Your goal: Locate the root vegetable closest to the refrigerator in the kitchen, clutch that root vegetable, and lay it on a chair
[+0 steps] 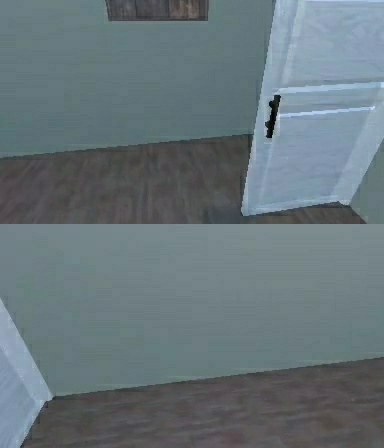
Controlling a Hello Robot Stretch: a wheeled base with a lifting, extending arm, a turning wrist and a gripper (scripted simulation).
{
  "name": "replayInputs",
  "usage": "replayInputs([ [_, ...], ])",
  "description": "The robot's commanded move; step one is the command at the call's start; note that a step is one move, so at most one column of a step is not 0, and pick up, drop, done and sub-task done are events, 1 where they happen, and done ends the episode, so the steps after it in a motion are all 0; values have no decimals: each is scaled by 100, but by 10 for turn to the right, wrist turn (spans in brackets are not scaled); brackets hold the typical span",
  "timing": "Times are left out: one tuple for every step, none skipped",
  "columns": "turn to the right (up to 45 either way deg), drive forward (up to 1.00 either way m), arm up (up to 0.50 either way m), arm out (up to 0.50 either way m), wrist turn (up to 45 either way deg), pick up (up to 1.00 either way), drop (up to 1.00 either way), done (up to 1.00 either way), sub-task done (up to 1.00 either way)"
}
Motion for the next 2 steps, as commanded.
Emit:
replayInputs([
  [0, 100, 0, 0, 0, 0, 0, 0, 0],
  [0, 35, 0, 0, 0, 0, 0, 0, 0],
])
